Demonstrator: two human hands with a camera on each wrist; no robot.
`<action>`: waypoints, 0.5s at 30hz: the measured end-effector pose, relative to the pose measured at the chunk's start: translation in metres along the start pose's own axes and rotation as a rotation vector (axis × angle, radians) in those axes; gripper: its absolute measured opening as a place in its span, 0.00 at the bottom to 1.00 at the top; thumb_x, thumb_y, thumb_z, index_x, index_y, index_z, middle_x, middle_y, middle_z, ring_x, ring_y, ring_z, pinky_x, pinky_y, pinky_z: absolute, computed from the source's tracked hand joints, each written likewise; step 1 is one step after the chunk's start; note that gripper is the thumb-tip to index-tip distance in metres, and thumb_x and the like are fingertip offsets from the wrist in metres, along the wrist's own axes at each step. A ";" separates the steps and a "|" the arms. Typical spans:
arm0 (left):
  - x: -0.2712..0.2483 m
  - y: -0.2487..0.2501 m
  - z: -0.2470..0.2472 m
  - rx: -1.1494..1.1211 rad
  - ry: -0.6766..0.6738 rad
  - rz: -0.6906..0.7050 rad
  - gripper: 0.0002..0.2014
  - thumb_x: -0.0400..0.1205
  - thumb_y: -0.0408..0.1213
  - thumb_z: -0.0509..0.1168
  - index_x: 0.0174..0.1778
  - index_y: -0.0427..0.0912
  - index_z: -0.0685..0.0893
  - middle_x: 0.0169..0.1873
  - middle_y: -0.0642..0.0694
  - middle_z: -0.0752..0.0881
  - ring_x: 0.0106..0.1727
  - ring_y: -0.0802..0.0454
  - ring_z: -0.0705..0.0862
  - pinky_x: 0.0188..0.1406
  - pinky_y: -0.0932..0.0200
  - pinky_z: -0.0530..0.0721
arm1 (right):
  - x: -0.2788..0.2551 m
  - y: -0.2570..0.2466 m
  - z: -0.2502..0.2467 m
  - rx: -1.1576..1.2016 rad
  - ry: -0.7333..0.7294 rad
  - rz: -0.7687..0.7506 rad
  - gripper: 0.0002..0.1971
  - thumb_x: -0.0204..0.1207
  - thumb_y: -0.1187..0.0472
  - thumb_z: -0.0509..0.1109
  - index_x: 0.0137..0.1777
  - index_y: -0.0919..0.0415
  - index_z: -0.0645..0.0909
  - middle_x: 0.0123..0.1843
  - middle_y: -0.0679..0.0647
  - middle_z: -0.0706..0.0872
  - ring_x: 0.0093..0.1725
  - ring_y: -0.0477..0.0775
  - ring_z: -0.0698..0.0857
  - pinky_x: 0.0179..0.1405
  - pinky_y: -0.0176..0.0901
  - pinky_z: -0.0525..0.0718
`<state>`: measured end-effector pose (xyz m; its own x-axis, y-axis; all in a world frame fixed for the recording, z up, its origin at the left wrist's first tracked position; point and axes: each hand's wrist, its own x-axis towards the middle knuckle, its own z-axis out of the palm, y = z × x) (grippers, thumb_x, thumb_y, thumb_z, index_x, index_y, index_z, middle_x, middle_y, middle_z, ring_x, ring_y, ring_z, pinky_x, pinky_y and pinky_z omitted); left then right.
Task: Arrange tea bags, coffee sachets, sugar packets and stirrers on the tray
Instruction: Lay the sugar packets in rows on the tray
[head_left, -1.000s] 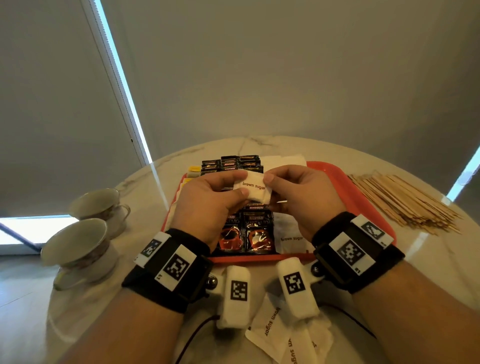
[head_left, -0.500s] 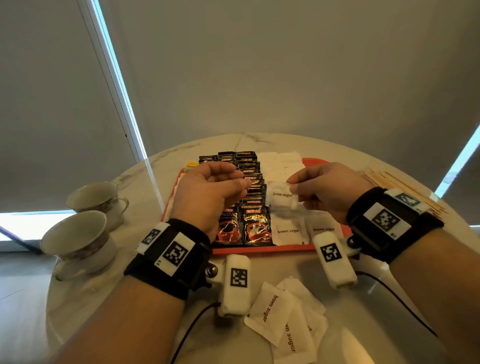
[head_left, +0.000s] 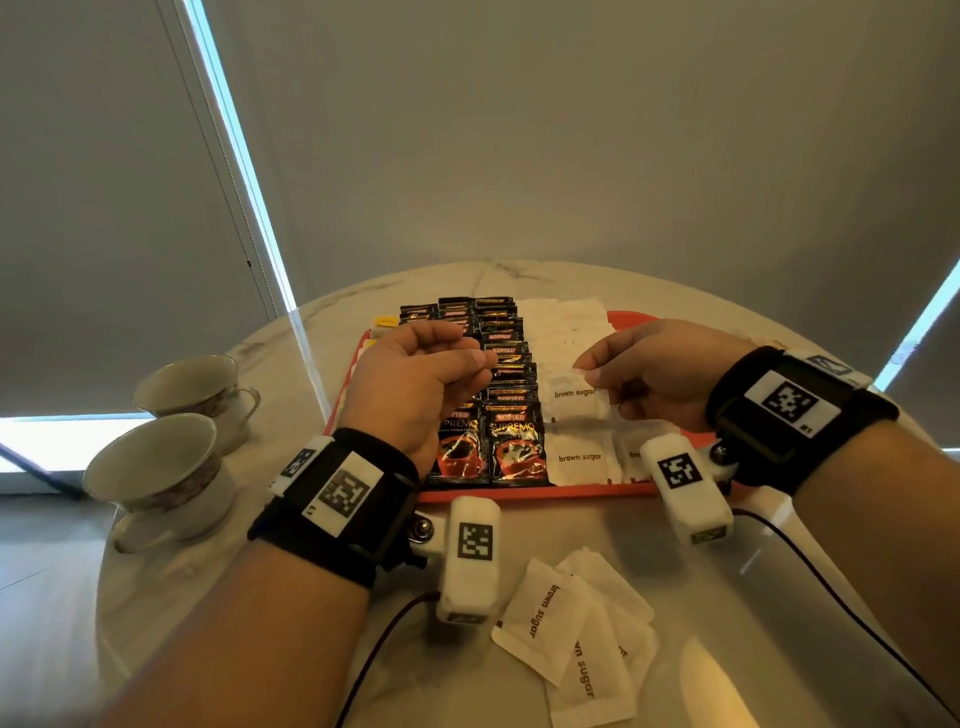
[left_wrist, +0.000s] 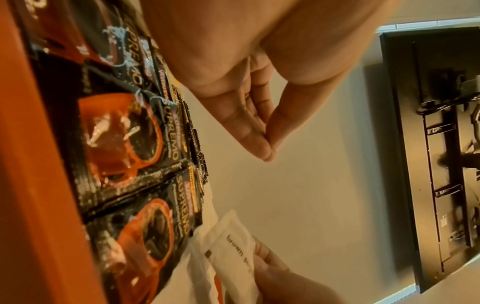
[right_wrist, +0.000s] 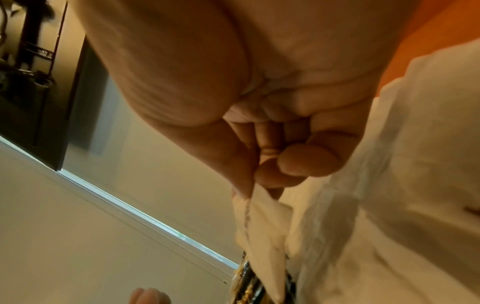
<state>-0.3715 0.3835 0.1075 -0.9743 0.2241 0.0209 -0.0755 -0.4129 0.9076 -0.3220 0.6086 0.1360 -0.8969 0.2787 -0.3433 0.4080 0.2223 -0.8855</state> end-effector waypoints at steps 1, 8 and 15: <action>0.000 0.000 0.000 -0.003 0.000 -0.002 0.14 0.81 0.16 0.70 0.59 0.36 0.83 0.46 0.39 0.90 0.46 0.46 0.95 0.39 0.61 0.92 | 0.001 0.001 0.000 -0.023 -0.005 0.019 0.10 0.79 0.75 0.70 0.52 0.65 0.90 0.46 0.60 0.90 0.40 0.53 0.81 0.32 0.41 0.82; 0.002 0.000 -0.002 -0.010 0.005 -0.017 0.15 0.81 0.16 0.69 0.59 0.36 0.84 0.46 0.39 0.91 0.46 0.46 0.95 0.39 0.61 0.92 | 0.012 0.004 0.001 -0.194 0.084 0.034 0.06 0.75 0.74 0.76 0.47 0.65 0.92 0.38 0.60 0.89 0.30 0.50 0.80 0.26 0.40 0.80; 0.004 -0.001 -0.003 -0.001 0.013 -0.022 0.15 0.81 0.16 0.69 0.61 0.35 0.84 0.45 0.40 0.91 0.45 0.47 0.95 0.38 0.61 0.92 | 0.011 0.001 0.007 -0.303 0.213 -0.071 0.05 0.74 0.67 0.80 0.46 0.57 0.92 0.39 0.55 0.90 0.33 0.48 0.84 0.29 0.39 0.83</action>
<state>-0.3764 0.3820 0.1056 -0.9750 0.2221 -0.0045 -0.0973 -0.4088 0.9074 -0.3331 0.6051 0.1294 -0.8823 0.4334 -0.1837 0.4067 0.5053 -0.7611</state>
